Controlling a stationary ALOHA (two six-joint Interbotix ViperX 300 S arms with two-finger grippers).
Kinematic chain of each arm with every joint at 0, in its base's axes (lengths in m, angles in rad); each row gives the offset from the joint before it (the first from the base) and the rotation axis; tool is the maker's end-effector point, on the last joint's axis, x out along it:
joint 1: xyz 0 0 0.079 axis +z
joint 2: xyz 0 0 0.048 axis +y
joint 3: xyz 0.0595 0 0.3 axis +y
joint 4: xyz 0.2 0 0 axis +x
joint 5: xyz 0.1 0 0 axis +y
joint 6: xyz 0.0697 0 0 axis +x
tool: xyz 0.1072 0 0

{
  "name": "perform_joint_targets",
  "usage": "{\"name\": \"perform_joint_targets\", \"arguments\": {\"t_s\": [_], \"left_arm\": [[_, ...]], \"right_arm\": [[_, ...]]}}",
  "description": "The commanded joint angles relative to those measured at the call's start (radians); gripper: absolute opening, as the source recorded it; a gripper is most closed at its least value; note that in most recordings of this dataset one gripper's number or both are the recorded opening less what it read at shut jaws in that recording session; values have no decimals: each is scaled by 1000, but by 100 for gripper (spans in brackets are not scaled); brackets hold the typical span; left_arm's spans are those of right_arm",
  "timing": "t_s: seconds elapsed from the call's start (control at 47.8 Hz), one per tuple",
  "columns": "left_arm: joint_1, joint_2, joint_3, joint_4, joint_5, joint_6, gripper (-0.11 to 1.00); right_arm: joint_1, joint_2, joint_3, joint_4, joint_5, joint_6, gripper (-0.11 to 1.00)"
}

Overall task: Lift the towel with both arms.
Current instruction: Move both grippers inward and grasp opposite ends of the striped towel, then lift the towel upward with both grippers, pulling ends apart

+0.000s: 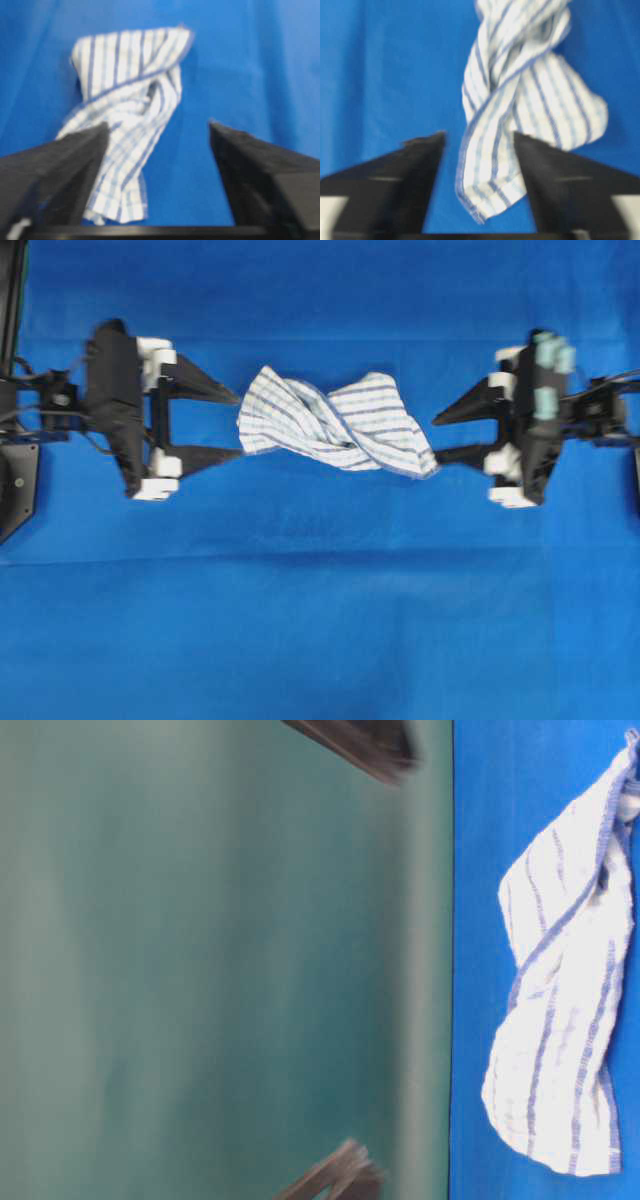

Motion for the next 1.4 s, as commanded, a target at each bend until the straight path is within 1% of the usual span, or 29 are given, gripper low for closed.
{"name": "perform_joint_targets", "arguments": {"t_s": [0.0,0.042,0.125,0.272,0.46,0.586,0.732,0.795,0.857,0.92,0.983,1.025,1.046,1.066,1.087,1.213,1.297,1.38], "left_arm": [[8,67,-41,-2,-31,0,87],[14,100,-51,-2,-38,0,90],[34,170,-71,-3,-46,0,89],[61,282,-100,-2,-75,0,90],[69,420,-143,-2,-110,0,90],[72,471,-160,-2,-110,0,89],[75,477,-161,-2,-92,0,86],[75,477,-163,-3,-77,0,80],[75,476,-163,-2,-66,0,65],[75,476,-163,-2,-63,0,45],[75,471,-163,-2,-60,0,27],[75,469,-163,-2,-57,0,15],[75,466,-163,-2,-55,0,10],[75,465,-163,-3,-52,0,6],[75,460,-163,-2,-46,0,4],[75,420,-166,-2,-9,-2,4],[75,370,-169,-2,28,-3,4],[75,299,-176,-2,89,-5,4]], "right_arm": [[-9,72,-44,0,2,0,65],[-15,117,-58,2,0,0,65],[-25,183,-81,0,2,0,61],[-35,273,-118,-2,-3,-6,61],[-34,368,-155,-2,-6,-6,61],[-35,403,-170,-2,-6,-6,61],[-35,411,-179,-3,-6,-8,60],[-35,411,-179,-3,-6,-11,58],[-34,411,-179,-6,-6,-12,53],[-35,410,-181,-6,-2,-11,41],[-35,407,-183,-6,6,-11,21],[-35,403,-183,-6,11,-9,11],[-35,399,-183,-6,14,-8,9],[-35,394,-183,-6,17,-5,9],[-35,387,-183,-6,21,-3,9],[-34,341,-183,-2,49,0,9],[-35,290,-184,2,77,2,9],[-34,230,-189,2,104,2,9]]}}
